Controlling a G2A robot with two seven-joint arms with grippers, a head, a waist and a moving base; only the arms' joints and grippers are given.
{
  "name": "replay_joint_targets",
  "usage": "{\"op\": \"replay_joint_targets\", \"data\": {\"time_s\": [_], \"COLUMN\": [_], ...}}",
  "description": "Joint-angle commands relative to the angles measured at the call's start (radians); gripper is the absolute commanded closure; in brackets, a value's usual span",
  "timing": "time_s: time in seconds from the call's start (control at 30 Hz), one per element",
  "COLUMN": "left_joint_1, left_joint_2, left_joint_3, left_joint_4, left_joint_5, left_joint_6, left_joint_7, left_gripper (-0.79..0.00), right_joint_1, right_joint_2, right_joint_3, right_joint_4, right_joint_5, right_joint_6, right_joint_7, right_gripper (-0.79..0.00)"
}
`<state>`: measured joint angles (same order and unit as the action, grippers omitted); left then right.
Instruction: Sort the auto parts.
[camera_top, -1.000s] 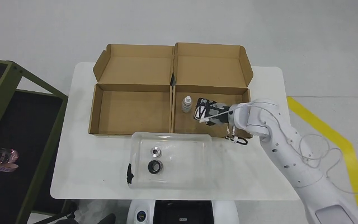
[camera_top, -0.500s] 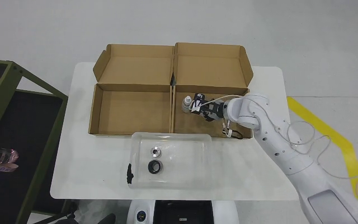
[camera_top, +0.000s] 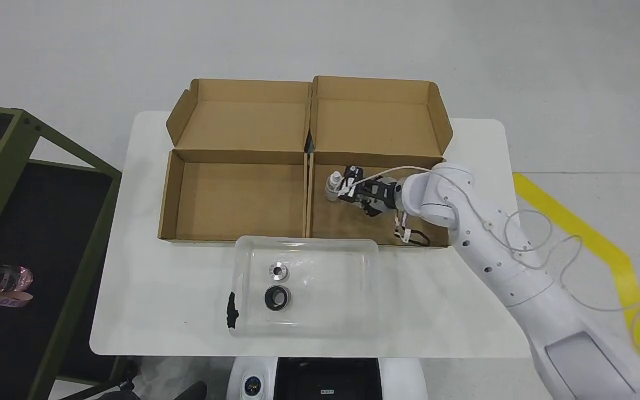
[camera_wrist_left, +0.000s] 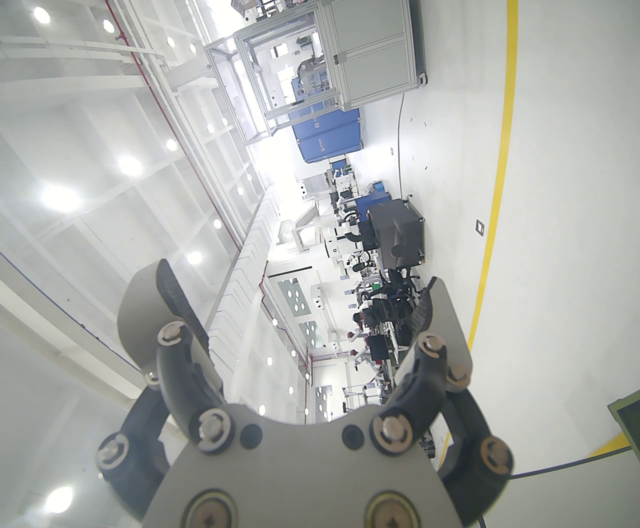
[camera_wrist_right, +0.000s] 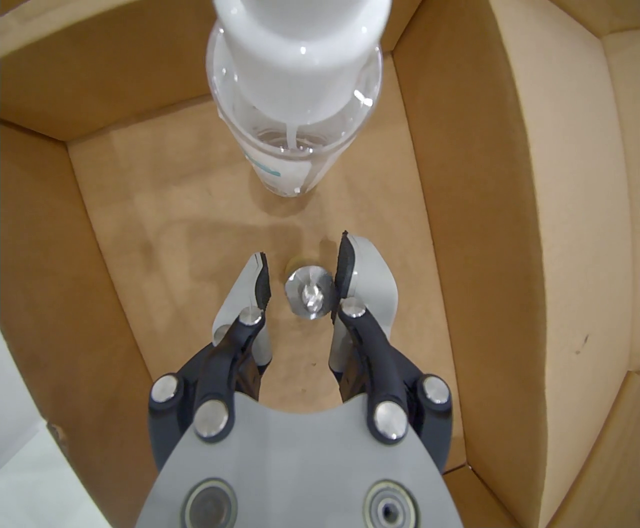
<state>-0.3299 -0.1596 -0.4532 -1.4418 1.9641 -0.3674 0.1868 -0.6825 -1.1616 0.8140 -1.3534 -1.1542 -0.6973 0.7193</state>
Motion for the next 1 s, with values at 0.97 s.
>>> {"op": "replay_joint_targets", "data": {"time_s": [0.97], "left_joint_1": [0.0], "left_joint_2": [0.0], "left_joint_3": [0.0], "left_joint_4": [0.0], "left_joint_5": [0.0], "left_joint_6": [0.0], "left_joint_7": [0.0], "left_gripper": [-0.785], "right_joint_1": [-0.36], "right_joint_2": [0.098], "right_joint_3": [0.241], "right_joint_4": [-0.6], "right_joint_5": [0.025], "right_joint_6": [-0.135], "right_joint_7": [-0.153], "right_gripper": [-0.302]}}
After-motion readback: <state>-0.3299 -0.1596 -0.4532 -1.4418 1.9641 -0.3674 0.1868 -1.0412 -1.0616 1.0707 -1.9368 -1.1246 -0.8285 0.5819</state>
